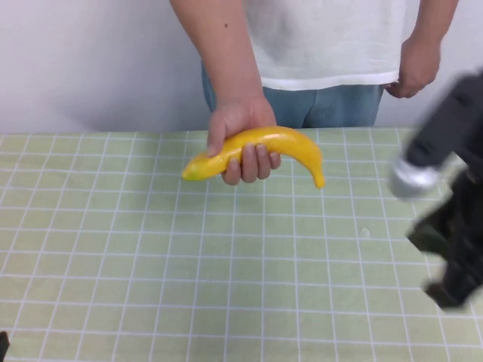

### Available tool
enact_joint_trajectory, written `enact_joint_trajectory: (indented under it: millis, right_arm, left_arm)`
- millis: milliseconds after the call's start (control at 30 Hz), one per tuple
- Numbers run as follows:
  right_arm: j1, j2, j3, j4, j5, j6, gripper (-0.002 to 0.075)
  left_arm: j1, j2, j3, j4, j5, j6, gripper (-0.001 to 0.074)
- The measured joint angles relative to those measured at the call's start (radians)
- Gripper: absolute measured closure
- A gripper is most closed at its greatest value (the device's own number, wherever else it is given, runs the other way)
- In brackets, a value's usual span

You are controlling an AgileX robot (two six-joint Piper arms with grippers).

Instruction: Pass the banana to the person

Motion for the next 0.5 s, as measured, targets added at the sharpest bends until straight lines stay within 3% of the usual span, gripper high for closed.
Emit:
enact_joint_trajectory:
  millis: [133, 500]
  right_arm:
    - [0.000, -0.101, 0.088, 0.032, 0.011, 0.006, 0.0732]
    - [0.000, -0.143, 0.101, -0.022, 0.082, 0.009, 0.0732]
  left_arm:
    - [0.000, 0.000, 0.000, 0.000, 0.000, 0.000, 0.0734]
    - [0.000, 0.000, 0.000, 0.000, 0.000, 0.000, 0.0734]
